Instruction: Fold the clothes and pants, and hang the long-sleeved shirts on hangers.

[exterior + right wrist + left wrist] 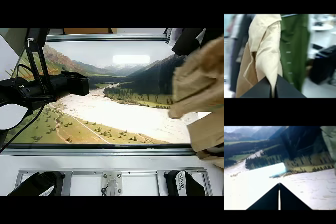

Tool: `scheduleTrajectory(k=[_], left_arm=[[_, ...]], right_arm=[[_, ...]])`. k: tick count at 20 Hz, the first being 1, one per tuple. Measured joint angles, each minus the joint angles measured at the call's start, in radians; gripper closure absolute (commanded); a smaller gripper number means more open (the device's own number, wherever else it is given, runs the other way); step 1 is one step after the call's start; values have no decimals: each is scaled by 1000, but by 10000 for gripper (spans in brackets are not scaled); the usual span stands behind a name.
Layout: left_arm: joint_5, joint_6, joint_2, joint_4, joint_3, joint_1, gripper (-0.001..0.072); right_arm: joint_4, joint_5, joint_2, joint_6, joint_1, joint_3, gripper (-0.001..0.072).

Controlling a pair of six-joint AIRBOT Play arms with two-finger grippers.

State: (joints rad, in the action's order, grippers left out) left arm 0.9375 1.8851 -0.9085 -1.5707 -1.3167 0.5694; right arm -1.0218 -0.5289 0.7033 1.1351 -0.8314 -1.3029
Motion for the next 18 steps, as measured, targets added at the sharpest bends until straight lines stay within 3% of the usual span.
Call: scheduleTrajectory(k=[3, 6, 11, 18], left_arm=[[-3, 0, 0, 0, 0, 0, 693], [-6, 0, 0, 0, 0, 0, 693], [-6, -2, 0, 0, 0, 0, 693], [-6, -4, 0, 0, 0, 0, 693]], right_arm=[[-237, -14, 72, 171, -51, -140, 711], [-378, -42, 163, 255, -90, -305, 712], [-464, -59, 279, 354, -156, -520, 711], [-490, -63, 311, 393, -208, -592, 711]])
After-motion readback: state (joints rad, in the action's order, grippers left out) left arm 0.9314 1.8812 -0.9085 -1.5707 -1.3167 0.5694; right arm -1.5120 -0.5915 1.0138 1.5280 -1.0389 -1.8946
